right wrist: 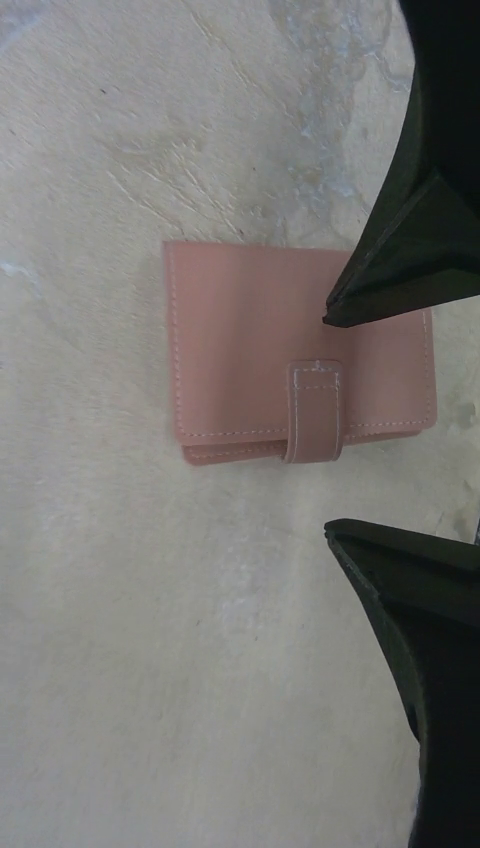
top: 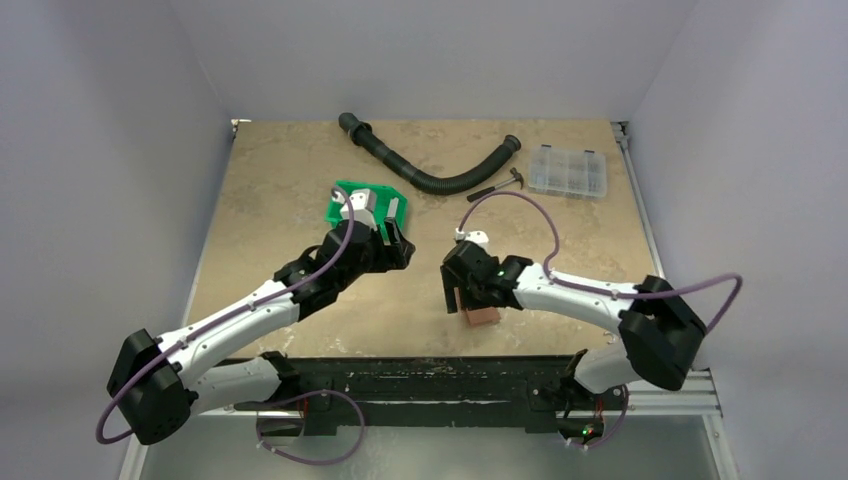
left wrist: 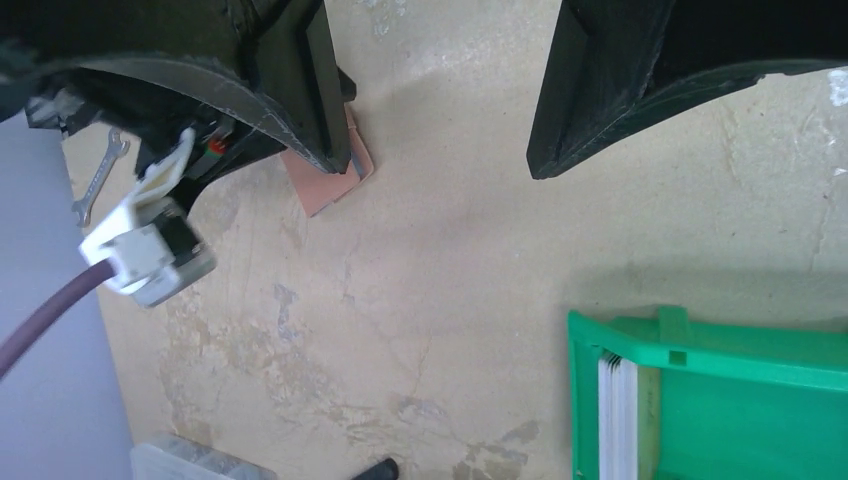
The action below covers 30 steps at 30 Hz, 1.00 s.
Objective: Put the credit cards into the card holder
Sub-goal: Turn over the card holder at the center of the board.
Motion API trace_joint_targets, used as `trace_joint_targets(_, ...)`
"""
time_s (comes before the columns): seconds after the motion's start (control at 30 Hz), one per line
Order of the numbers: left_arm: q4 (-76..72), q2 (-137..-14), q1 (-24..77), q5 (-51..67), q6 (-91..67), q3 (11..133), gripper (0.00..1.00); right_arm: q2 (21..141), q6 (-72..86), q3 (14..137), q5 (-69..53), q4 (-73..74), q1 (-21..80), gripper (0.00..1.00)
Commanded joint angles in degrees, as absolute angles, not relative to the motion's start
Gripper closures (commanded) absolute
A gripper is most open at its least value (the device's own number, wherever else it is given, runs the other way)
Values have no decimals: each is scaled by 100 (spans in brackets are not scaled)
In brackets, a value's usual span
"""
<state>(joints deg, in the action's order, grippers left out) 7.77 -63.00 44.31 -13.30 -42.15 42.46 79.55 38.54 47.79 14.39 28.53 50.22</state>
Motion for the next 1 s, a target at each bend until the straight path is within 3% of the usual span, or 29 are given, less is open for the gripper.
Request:
trace_joint_targets(0.0, 883, -6154, 4430, -1701, -4228, 4238, 30, 8489, 3894, 5045, 2371, 3070, 5412, 19)
trace_joint_targets(0.1, 949, -6170, 4430, -1719, -4193, 4280, 30, 8958, 3965, 5200, 2818, 3252, 5546, 23)
trace_joint_targets(0.27, 971, -6152, 4437, -1790, -4130, 4308, 30, 9287, 3933, 5291, 2909, 3091, 5714, 65)
trace_joint_targets(0.33, 1019, -6147, 4430, -1838, -4095, 4351, 30, 9169, 3870, 5331, 2882, 2981, 5790, 71)
trace_joint_targets(0.47, 1188, -6098, 4430, -2064, -4030, 4413, 31, 8559, 3422, 5273, 1716, 1935, 5818, 77)
trace_joint_targets(0.63, 1429, -5857, 4432, -2414, -4053, 4403, 31, 8266, 3627, 5220, -269, 618, 5631, 100)
trace_joint_targets(0.83, 1435, -5929, 4430, -2151, -4122, 4305, 31, 8605, 5098, 4051, -2818, -1910, 4594, 100)
trace_joint_targets(0.93, 1254, -6237, 4430, -1649, -4129, 4301, 31, 8863, 5048, 3889, -3240, -2062, 4319, 100)
trace_joint_targets(0.97, 1219, -6394, 4433, -1463, -4132, 4325, 32, 8877, 4949, 3873, -3223, -1944, 4276, 96)
